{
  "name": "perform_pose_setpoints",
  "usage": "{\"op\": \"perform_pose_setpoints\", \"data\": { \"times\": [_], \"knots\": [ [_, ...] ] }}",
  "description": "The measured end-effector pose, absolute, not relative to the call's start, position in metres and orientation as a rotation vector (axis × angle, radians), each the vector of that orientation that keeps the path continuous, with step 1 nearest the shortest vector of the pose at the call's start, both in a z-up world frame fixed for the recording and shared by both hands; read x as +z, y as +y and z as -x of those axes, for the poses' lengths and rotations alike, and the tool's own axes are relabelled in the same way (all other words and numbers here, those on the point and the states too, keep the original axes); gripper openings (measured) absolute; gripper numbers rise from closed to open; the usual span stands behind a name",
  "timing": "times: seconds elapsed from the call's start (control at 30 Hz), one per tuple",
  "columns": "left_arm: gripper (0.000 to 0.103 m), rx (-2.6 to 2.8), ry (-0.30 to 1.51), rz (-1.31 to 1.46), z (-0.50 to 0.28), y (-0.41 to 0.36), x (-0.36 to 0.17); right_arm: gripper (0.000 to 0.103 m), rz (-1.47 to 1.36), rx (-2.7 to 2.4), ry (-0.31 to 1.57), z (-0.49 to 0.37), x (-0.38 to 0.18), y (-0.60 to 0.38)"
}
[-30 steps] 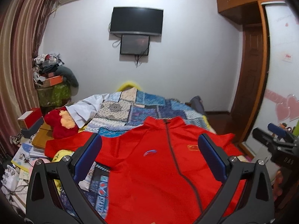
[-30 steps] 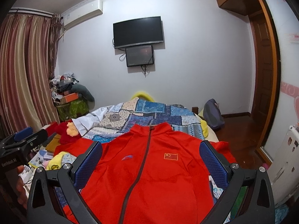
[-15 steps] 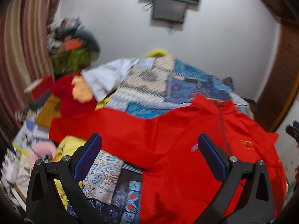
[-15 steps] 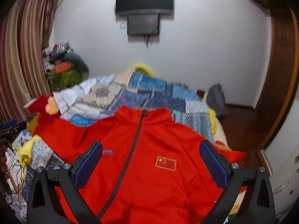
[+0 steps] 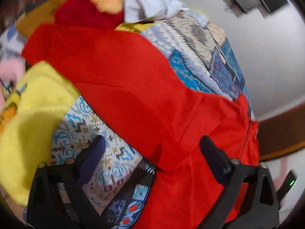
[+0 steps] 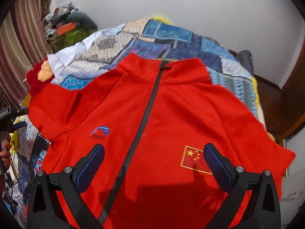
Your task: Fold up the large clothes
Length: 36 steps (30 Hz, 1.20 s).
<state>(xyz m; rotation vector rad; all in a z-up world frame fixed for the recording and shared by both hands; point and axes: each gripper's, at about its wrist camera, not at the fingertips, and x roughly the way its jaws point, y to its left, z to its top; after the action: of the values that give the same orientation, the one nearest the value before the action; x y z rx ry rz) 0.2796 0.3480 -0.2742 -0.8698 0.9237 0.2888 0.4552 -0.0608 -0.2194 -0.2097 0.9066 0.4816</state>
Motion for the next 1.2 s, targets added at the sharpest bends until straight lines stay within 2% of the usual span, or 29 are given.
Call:
{"op": "perform_pose_setpoints", "data": {
  "times": [0.2,0.3,0.37,0.4,0.43,0.47,0.73,0.83,0.97,1.2],
  "knots": [
    [0.081,0.325,0.908,0.821,-0.302,0.364,-0.272,0.103,0.23,0.523,0.925,-0.462,-0.231,-0.045],
    [0.057,0.415,0.933,0.695,-0.32,0.365,-0.265,0.103,0.235,0.54,0.926,-0.463,-0.232,-0.039],
    [0.031,0.485,0.955,0.583,-0.328,0.363,-0.259,0.103,0.235,0.542,0.925,-0.462,-0.232,-0.039],
    [0.026,0.52,0.964,0.508,-0.335,0.358,-0.254,0.103,0.233,0.543,0.925,-0.461,-0.232,-0.04],
    [0.016,0.527,0.963,0.477,-0.336,0.356,-0.25,0.103,0.23,0.542,0.924,-0.46,-0.232,-0.042],
    [0.01,0.527,0.959,0.438,-0.34,0.352,-0.245,0.103,0.226,0.54,0.922,-0.46,-0.23,-0.044],
    [0.007,0.412,0.775,0.137,-0.366,0.257,-0.166,0.103,0.189,0.491,0.897,-0.452,-0.208,-0.08],
    [0.007,0.295,0.769,0.075,-0.373,0.208,-0.158,0.103,0.163,0.469,0.883,-0.449,-0.198,-0.099],
    [0.007,0.154,0.914,0.119,-0.394,0.161,-0.192,0.103,0.122,0.455,0.877,-0.442,-0.185,-0.122],
    [0.008,0.051,1.195,0.192,-0.41,0.131,-0.289,0.103,0.086,0.425,0.851,-0.422,-0.165,-0.159]
  ]
}}
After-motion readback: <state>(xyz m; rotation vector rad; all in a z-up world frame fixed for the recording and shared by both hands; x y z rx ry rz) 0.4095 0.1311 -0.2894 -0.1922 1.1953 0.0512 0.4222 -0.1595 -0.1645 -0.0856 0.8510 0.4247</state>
